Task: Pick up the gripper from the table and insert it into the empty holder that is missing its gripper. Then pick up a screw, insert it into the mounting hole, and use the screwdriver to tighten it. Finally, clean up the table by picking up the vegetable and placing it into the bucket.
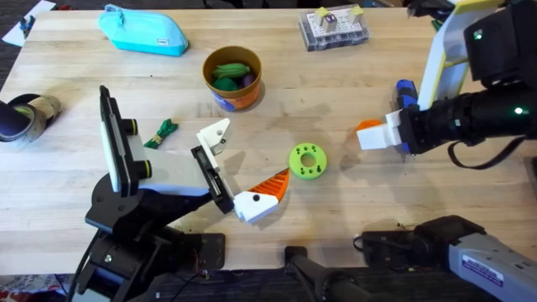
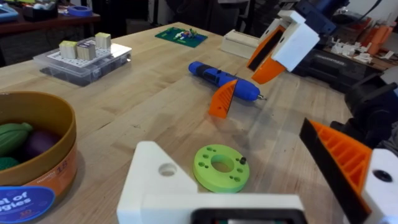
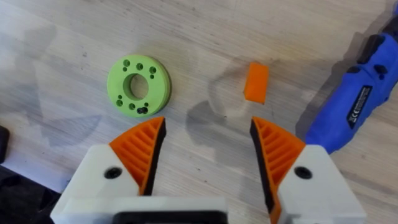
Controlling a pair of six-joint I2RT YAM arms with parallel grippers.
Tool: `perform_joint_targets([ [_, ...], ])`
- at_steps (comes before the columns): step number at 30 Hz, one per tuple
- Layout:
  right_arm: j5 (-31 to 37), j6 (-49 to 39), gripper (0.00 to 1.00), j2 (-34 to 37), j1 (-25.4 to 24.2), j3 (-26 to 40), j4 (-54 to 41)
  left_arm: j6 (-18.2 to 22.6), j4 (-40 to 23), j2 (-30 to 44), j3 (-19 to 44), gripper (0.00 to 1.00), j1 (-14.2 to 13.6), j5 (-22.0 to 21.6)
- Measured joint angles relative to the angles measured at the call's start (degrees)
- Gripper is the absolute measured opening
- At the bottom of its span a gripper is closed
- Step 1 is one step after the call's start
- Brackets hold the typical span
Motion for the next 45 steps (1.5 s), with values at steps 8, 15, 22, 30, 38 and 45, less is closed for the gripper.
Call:
perform_joint_targets([
  [8,2.4,0.0,0.838,-0.8,0.2,4.4,0.8,0.0,0.3,0.1,0.0,0.995,0.0,-1.8],
  [15,3.2,0.4,0.838,-0.8,-0.9,4.7,0.5,0.0,0.3,0.1,0.0,0.995,0.0,-2.0],
  [22,3.4,1.5,0.838,9.1,-6.4,4.7,1.5,0.0,0.4,0.1,0.0,0.995,0.0,-2.4],
  [30,2.6,4.1,0.838,18.2,-7.7,4.7,1.5,0.0,0.4,0.1,0.0,0.995,0.0,-2.6],
  [38,2.6,6.9,0.835,24.5,-7.7,4.7,2.8,0.0,0.4,0.1,0.0,0.995,0.0,-2.7],
  [45,2.5,7.7,0.346,25.3,-7.7,4.7,4.0,0.0,0.4,0.1,0.0,0.995,0.0,-2.7],
])
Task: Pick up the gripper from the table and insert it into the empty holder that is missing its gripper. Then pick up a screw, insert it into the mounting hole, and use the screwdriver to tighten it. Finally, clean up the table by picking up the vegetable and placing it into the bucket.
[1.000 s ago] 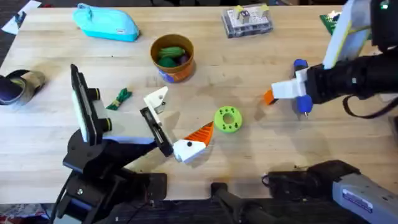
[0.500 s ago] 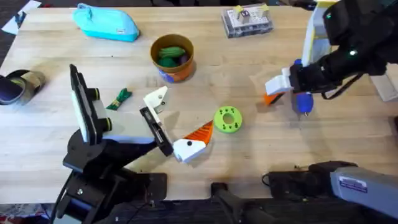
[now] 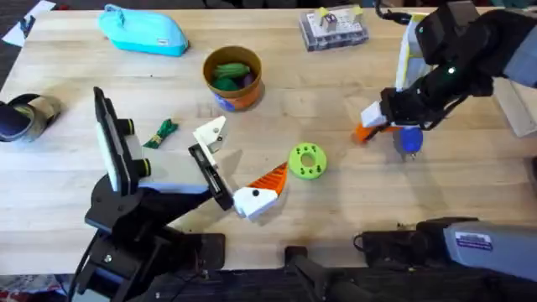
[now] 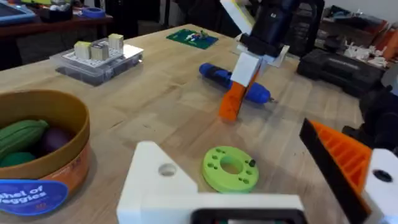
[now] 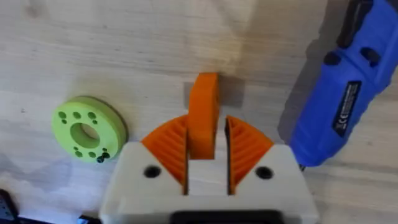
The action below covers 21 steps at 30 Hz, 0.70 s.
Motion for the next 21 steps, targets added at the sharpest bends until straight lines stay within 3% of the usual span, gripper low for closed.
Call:
perform_joint_targets([
  [2,-0.1,0.2,0.116,0.0,0.0,0.0,0.0,0.0,0.0,0.0,0.0,0.995,0.0,0.0],
  [4,-0.1,0.2,0.018,0.0,0.0,0.1,0.1,0.0,0.0,0.0,0.0,0.995,0.0,0.0],
  [12,-0.5,0.2,0.011,-1.8,0.0,0.2,-0.5,0.0,0.0,0.0,0.0,0.995,0.0,0.0],
  [21,-10.9,-0.4,0.01,-16.8,0.0,2.6,-0.4,0.0,0.0,0.0,0.0,0.995,0.0,0.5],
])
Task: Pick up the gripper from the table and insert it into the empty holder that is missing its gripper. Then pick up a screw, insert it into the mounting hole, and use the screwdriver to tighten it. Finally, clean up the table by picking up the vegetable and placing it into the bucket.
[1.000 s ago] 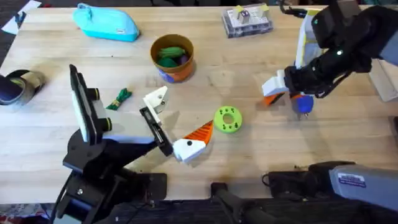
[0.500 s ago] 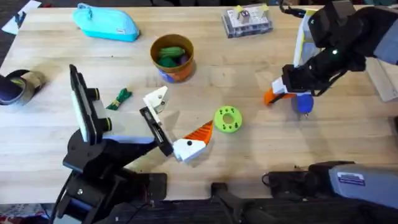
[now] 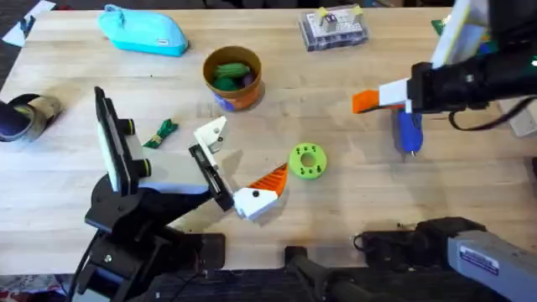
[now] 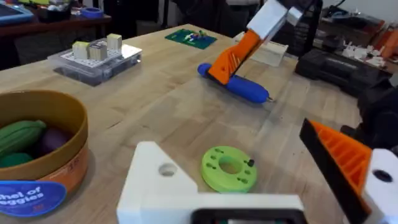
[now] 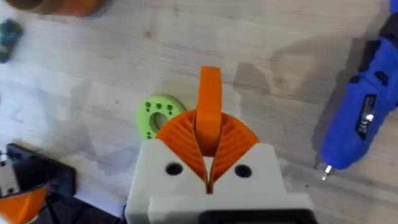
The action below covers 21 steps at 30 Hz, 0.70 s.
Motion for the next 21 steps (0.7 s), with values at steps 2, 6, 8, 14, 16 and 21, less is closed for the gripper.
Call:
perform_joint_targets([
  [2,-4.3,-0.1,0.01,-2.7,0.0,0.1,-0.1,0.0,0.0,0.0,0.0,0.995,0.0,0.4],
  [6,-16.2,-0.4,0.01,-4.6,0.0,0.1,-0.2,0.0,0.0,0.0,0.0,0.995,0.0,0.9],
  [8,-22.5,-0.8,0.01,-3.6,0.5,0.1,-0.2,0.0,0.0,0.0,0.0,0.995,0.0,1.0],
  [14,-36.0,-1.2,0.01,4.2,5.5,-0.6,1.4,0.0,0.0,0.0,0.0,0.995,0.0,1.1],
  [16,-39.9,-1.2,0.01,7.7,7.7,-0.8,3.5,0.0,0.0,0.0,0.0,0.995,0.0,1.1],
  [21,-47.7,-1.1,0.01,15.6,12.8,-0.9,8.5,0.0,0.0,0.0,0.0,0.995,0.0,1.1],
])
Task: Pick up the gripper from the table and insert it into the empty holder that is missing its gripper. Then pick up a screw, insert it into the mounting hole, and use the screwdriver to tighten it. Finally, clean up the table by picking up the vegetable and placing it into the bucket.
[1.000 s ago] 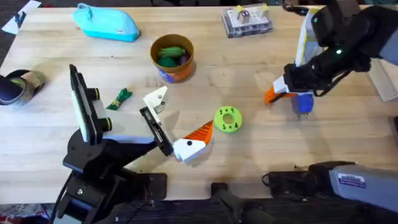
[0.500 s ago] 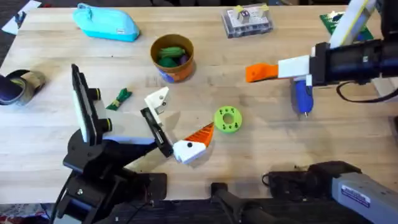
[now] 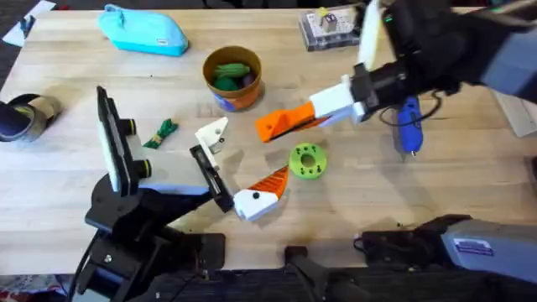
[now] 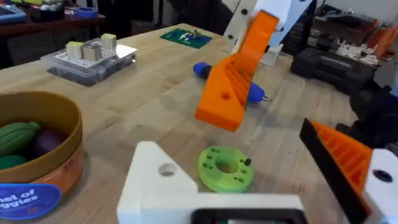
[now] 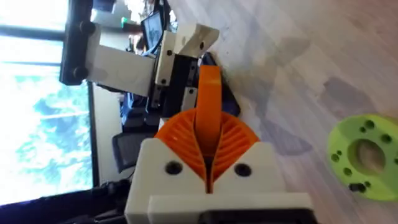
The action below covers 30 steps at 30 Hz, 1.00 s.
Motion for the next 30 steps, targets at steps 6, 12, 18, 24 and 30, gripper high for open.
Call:
perform_joint_targets([
  [6,-7.8,1.0,0.01,9.3,4.0,0.0,5.4,0.0,0.0,0.0,0.0,0.995,0.0,0.0],
  [12,-13.8,3.2,0.01,15.6,5.7,-0.1,9.0,0.0,0.0,0.0,0.0,0.995,0.0,0.0],
  [18,-18.0,5.7,0.01,18.0,7.2,-0.2,14.8,0.0,0.0,0.0,0.0,0.995,0.0,0.0],
  [24,-20.2,9.9,0.01,19.1,8.0,-0.2,20.0,0.0,0.0,0.0,0.0,0.995,0.0,-0.3],
  [30,-20.3,13.8,0.009,19.9,8.0,-0.2,23.2,-0.2,0.0,0.0,0.0,0.995,0.2,-0.7],
])
